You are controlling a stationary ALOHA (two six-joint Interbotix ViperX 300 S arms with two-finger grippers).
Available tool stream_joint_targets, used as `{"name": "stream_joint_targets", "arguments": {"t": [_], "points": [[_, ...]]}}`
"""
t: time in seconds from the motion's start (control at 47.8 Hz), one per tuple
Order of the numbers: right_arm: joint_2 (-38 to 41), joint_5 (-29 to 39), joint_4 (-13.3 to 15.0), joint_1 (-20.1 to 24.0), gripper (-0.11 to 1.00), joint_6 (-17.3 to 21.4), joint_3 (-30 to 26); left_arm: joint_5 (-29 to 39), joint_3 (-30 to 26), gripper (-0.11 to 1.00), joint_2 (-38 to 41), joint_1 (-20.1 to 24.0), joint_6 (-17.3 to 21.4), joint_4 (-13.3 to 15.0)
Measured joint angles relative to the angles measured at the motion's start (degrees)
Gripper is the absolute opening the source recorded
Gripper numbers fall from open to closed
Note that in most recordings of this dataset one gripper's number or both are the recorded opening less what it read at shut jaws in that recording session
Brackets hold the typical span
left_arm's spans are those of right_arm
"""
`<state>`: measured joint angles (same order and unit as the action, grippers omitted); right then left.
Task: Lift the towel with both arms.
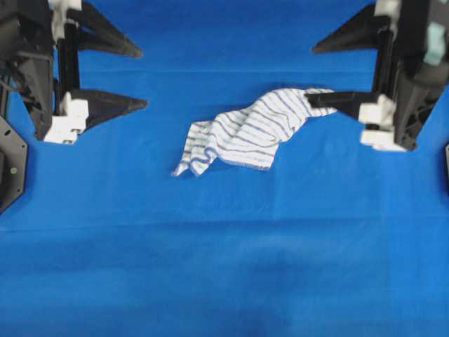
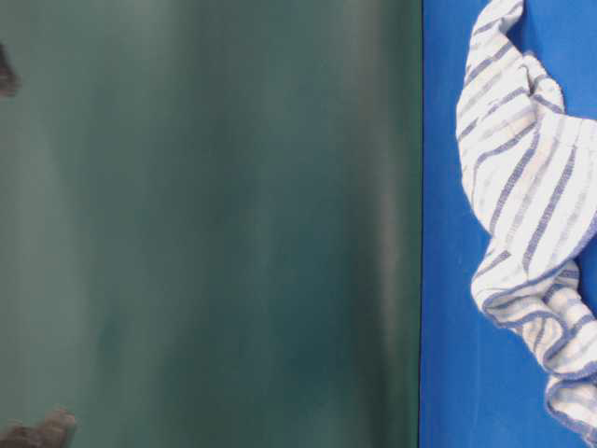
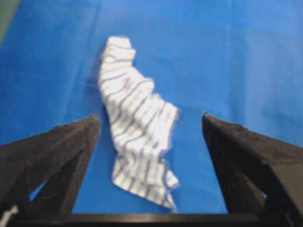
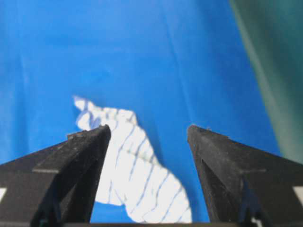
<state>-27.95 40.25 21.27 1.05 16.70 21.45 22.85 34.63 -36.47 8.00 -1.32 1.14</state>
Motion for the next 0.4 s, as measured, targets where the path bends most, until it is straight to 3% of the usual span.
{"name": "stream_joint_targets", "arguments": {"t": [0.188, 0.398], "points": [[-0.4, -7.8, -0.1, -1.8, 0.67, 2.8, 7.2, -6.9, 6.4, 0.92, -1.3, 0.0, 0.4, 0.0], [-0.4, -16.3, 0.0, -3.1, 0.67, 5.7, 14.5, -12.9, 12.1, 0.92, -2.0, 0.0, 4.8, 0.0]]}}
